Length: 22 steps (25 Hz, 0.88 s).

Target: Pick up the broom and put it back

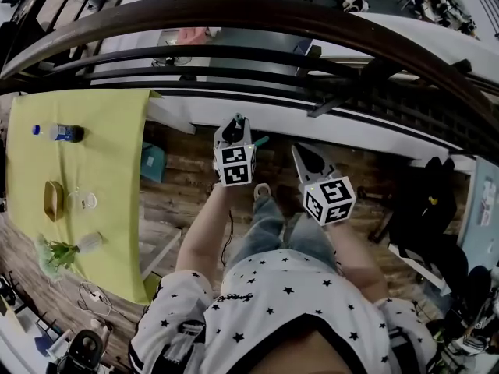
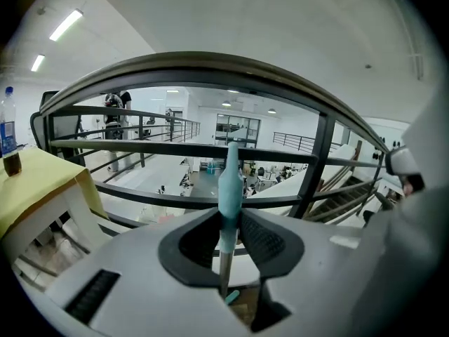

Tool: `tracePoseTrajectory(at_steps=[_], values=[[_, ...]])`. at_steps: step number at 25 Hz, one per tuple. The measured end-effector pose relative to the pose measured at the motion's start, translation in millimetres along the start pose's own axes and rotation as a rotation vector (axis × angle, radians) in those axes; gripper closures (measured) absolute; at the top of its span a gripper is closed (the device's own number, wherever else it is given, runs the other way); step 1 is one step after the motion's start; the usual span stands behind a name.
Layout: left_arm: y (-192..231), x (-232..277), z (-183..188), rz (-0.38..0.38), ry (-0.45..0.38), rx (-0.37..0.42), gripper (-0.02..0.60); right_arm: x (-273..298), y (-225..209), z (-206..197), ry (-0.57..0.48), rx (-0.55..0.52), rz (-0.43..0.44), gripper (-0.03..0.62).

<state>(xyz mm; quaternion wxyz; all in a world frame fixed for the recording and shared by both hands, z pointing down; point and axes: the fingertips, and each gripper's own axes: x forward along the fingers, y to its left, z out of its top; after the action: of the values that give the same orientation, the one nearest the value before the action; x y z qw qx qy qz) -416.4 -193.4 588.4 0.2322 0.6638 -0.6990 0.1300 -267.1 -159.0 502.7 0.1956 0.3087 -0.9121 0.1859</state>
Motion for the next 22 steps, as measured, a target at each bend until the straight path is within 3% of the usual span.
tracePoseTrajectory(at_steps=[6,22], values=[[-1.5,28.3,-4.8,-0.014,0.011,0.046,0.488,13.8,-4.2,-7.4,0.005,0.012,0.002,0.6],[9.4,101.5,5.5,-0.031,-0.012,0.004,0.486,34.4,-24.4,-35.1,0.028,0.072,-0.034,0.6]])
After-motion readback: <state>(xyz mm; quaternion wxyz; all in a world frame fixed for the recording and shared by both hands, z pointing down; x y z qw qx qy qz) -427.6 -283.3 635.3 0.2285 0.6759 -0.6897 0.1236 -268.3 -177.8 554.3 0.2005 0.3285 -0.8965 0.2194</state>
